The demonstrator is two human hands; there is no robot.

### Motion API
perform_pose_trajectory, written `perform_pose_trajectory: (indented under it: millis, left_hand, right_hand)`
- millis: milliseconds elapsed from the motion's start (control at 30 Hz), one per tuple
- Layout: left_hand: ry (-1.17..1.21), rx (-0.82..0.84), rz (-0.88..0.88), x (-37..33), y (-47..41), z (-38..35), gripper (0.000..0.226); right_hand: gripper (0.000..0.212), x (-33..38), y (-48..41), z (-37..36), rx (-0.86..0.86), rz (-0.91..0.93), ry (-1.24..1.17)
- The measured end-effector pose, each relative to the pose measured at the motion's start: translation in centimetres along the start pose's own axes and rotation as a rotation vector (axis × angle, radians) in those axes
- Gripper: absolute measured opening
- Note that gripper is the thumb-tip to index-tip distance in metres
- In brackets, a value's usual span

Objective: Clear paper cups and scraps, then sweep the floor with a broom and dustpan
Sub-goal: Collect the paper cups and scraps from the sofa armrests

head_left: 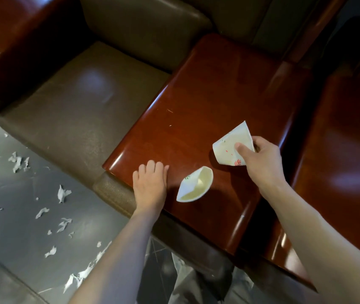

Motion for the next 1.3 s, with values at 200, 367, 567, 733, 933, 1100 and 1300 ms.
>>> perform_pose_trajectory:
  millis: [200, 367, 567, 733, 933, 1100, 1300]
  left_hand:
    - [0.302, -0.145, 0.241, 3.0, -0.5, 3.1, 0.023]
    - [0.676, -0.364, 0.147, -2.1, -0.3, 8.0, 0.024]
    - [0.874, -0.292, -0.043, -8.0, -0.2, 9.1, 0.023]
    - [0.643, -0.024, -0.065, -8.6, 0.7, 5.3, 0.026]
    - [0.371, 0.049, -0.067, -8.8, 0.5, 4.3, 0.042]
    - [0.198, 0.127, -0.105, -8.8, 0.1, 4.5, 0.055]
    - [0.184, 0.045, -0.189, -10.3, -1.3, 6.5, 0.043]
  right_hand:
    - [0.029, 0.5, 0.5, -0.2, 0.022, 0.008, -0.028]
    - [0.03, 1.9, 1.7, -0.2, 0.061, 0.013, -0.063]
    - [0.034, 2.9, 2.2, 0.9, 0.063, 0.014, -0.057]
    - [0.034, 2.5, 2.4, 1.4, 0.066, 0.009, -0.039]
    - [0.033, 1.7, 2.2, 2.2, 0.073, 0.003, -0.041]
    - [0.035, 1.3, 1.8, 3.5, 0.072, -0.023, -0.071]
    - [0.035, 1.9, 1.7, 5.9, 0.054, -0.011, -0.09]
Point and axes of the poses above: each hand's wrist, its own y-axis away from the middle knuckle, its own z-axis out of the back of the hand, x = y × z, the point moved 3 cm from there along -y, towards the middle knuckle, and after that the axes turned 12 degrees about -z, right-handed, at the moved point
